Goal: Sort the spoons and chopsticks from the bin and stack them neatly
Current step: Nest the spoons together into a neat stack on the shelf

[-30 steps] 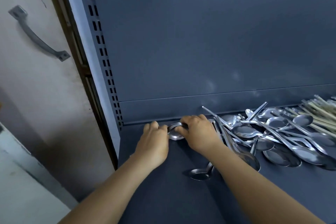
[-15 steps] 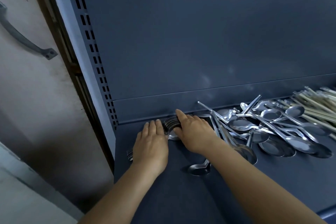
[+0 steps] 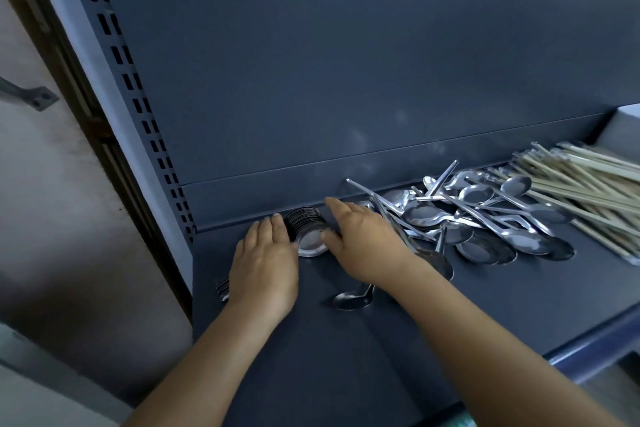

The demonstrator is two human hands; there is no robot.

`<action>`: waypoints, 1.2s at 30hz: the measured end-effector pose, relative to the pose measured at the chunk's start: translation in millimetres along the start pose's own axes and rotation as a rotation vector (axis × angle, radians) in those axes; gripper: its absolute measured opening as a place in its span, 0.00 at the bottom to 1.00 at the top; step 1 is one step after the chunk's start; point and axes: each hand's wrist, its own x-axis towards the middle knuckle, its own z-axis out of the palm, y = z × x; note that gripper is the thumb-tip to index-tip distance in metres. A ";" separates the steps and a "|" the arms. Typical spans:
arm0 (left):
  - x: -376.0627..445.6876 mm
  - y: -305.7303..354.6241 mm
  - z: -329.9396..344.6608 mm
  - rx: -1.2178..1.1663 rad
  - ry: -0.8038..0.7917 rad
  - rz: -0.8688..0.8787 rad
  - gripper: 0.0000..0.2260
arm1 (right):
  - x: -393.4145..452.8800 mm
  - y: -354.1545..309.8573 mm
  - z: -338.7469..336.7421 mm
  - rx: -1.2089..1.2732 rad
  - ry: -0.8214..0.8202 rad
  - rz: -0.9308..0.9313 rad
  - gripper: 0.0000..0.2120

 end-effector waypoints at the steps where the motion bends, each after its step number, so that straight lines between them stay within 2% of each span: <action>1: -1.6 3.8 -3.0 -0.029 0.014 0.013 0.27 | -6.0 2.9 -5.5 0.008 0.023 0.004 0.25; 5: -14.4 28.9 -15.8 -0.154 0.139 0.202 0.23 | -36.0 25.5 -25.5 0.033 0.112 0.073 0.21; 8: -27.8 49.6 -15.1 -0.207 0.065 0.326 0.19 | -61.0 47.4 -32.0 -0.012 0.083 0.195 0.23; 12: -37.2 70.7 -3.4 -0.198 -0.079 0.329 0.19 | -82.1 69.6 -29.4 -0.107 -0.016 0.244 0.22; 15: -41.9 85.9 3.0 -0.208 -0.126 0.322 0.21 | -89.0 85.5 -30.3 -0.121 0.000 0.214 0.15; 22: -54.3 137.6 14.6 -0.274 -0.183 0.318 0.21 | -94.9 132.2 -47.2 -0.129 0.021 0.161 0.11; 27: -55.4 160.9 21.2 -0.285 -0.109 0.283 0.21 | -93.8 157.3 -52.4 -0.062 0.035 0.139 0.06; 30: -54.6 162.7 19.2 -0.412 -0.028 0.228 0.15 | -92.0 161.4 -53.8 0.049 0.126 0.120 0.03; 34: -48.8 162.9 7.0 -0.681 0.098 0.029 0.02 | -91.6 160.1 -57.7 0.216 0.225 0.120 0.07; 36: -43.1 162.9 1.9 -0.774 0.095 -0.089 0.07 | -94.0 157.5 -59.9 0.296 0.262 0.126 0.11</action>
